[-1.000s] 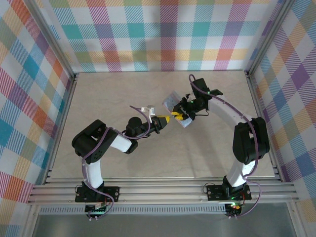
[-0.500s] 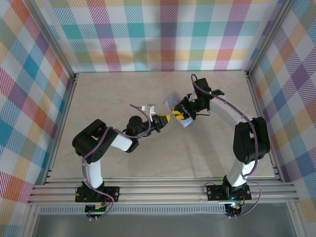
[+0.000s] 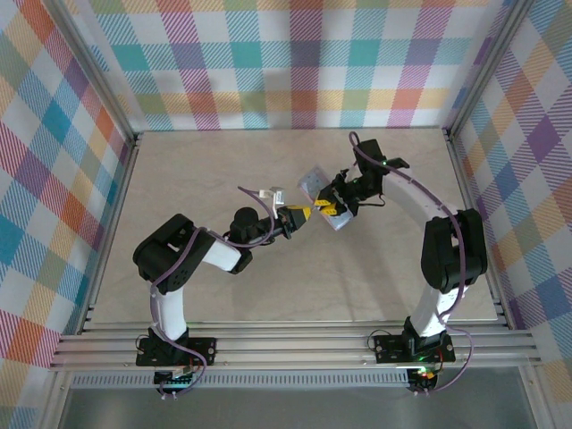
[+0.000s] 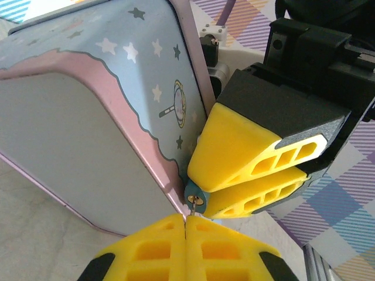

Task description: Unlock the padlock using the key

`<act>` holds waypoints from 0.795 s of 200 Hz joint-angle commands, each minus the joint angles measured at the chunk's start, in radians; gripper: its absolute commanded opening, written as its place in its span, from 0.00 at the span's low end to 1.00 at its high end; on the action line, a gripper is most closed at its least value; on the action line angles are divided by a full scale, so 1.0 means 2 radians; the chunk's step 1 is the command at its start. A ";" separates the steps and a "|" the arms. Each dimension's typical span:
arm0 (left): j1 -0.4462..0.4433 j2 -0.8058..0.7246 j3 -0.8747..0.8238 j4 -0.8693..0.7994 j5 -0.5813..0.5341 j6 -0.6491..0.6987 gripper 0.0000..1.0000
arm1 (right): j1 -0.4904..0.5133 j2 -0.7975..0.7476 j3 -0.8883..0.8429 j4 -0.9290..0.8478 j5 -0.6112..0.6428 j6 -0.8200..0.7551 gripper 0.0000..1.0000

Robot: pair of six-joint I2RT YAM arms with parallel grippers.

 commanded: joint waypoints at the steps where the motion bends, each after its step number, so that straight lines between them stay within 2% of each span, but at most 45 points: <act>1: -0.006 0.007 0.023 0.034 0.017 0.005 0.00 | 0.013 0.001 0.029 -0.049 -0.077 -0.026 0.00; 74: -0.017 0.004 0.030 0.034 0.029 0.008 0.00 | 0.014 -0.027 0.000 -0.065 -0.094 -0.015 0.00; 159: -0.043 0.023 0.051 0.029 0.021 0.020 0.00 | 0.013 -0.021 0.024 -0.108 -0.115 -0.035 0.00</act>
